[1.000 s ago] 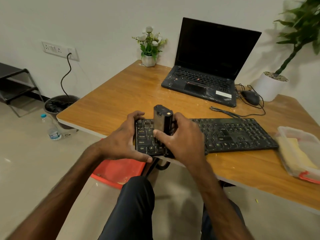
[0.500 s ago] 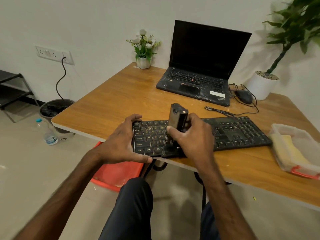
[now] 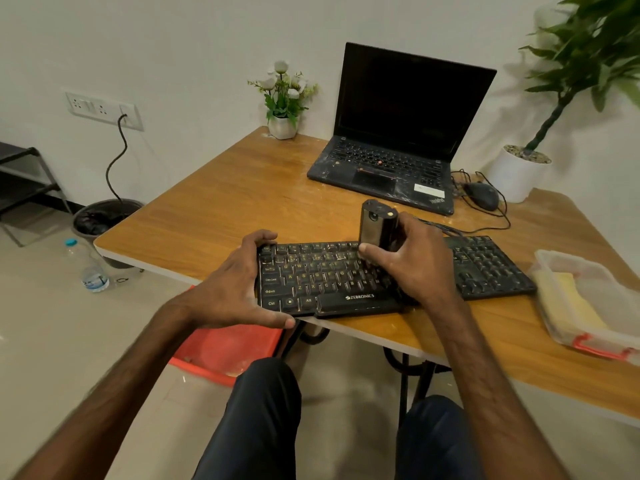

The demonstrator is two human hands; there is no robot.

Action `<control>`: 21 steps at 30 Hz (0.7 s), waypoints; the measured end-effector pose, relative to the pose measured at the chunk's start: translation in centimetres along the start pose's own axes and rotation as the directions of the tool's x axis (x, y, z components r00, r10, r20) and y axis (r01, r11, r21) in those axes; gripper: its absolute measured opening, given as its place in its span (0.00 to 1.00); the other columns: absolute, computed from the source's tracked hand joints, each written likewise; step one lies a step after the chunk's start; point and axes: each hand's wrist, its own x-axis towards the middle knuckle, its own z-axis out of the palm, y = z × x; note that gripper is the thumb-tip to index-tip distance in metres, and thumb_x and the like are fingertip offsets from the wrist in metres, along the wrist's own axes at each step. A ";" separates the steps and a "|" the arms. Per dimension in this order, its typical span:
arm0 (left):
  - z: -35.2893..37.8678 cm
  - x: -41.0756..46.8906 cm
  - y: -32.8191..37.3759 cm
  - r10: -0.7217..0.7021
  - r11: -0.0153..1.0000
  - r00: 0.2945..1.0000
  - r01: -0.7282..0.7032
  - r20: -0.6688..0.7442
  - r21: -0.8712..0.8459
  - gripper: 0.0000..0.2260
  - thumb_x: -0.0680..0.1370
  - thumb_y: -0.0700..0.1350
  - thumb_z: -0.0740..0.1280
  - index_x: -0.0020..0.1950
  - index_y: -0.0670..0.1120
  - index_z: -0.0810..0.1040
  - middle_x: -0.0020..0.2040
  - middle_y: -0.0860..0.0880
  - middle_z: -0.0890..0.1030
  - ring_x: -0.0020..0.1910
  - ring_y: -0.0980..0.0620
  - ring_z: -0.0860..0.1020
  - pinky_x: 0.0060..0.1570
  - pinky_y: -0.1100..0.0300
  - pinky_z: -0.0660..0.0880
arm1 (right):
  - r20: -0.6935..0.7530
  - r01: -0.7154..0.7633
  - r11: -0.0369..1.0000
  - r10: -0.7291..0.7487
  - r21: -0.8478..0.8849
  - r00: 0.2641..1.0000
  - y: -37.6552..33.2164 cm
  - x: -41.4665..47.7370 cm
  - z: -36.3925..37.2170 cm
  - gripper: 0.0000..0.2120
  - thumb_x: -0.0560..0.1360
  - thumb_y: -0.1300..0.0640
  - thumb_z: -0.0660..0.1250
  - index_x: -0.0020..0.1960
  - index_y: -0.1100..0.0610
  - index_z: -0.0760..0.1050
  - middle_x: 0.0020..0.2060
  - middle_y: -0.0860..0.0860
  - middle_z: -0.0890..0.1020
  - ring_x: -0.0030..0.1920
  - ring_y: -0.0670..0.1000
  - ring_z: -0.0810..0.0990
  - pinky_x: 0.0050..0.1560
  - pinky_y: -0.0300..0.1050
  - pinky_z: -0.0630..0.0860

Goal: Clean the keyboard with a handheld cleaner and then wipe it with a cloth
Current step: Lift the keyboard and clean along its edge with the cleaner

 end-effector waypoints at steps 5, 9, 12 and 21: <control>0.0 0.0 -0.1 -0.007 1.000 1.000 0.007 0.001 0.007 0.57 0.56 0.69 0.80 0.74 0.61 0.49 0.70 0.55 0.65 0.71 0.57 0.67 0.72 0.51 0.68 | 0.122 0.079 0.992 -0.090 0.095 0.988 -0.8 -1.4 1.0 0.24 0.66 0.38 0.75 0.54 0.51 0.76 0.45 0.44 0.80 0.44 0.46 0.78 0.44 0.52 0.80; 0.0 0.1 0.0 0.005 1.000 1.000 -0.005 -0.005 0.007 0.55 0.56 0.69 0.80 0.74 0.62 0.50 0.69 0.56 0.64 0.70 0.57 0.67 0.72 0.53 0.68 | 0.005 0.045 0.999 -0.045 -0.009 0.999 0.4 -0.2 0.4 0.25 0.68 0.38 0.75 0.56 0.52 0.75 0.49 0.47 0.81 0.47 0.48 0.78 0.47 0.52 0.80; 0.0 0.1 0.0 0.010 1.000 1.000 -0.010 -0.006 0.019 0.56 0.56 0.69 0.80 0.74 0.61 0.50 0.69 0.56 0.64 0.70 0.58 0.67 0.72 0.53 0.68 | 0.039 0.027 0.986 -0.034 0.163 0.999 0.3 -0.4 0.5 0.24 0.65 0.39 0.76 0.55 0.51 0.76 0.46 0.43 0.81 0.44 0.44 0.79 0.44 0.47 0.80; 0.0 0.1 0.2 0.004 1.000 1.000 -0.004 -0.001 0.018 0.57 0.56 0.69 0.79 0.75 0.58 0.50 0.69 0.55 0.65 0.69 0.58 0.68 0.71 0.57 0.68 | -0.036 -0.043 0.996 0.046 0.083 0.998 2.7 1.2 -0.5 0.26 0.67 0.42 0.77 0.59 0.53 0.77 0.51 0.47 0.83 0.49 0.47 0.81 0.44 0.40 0.76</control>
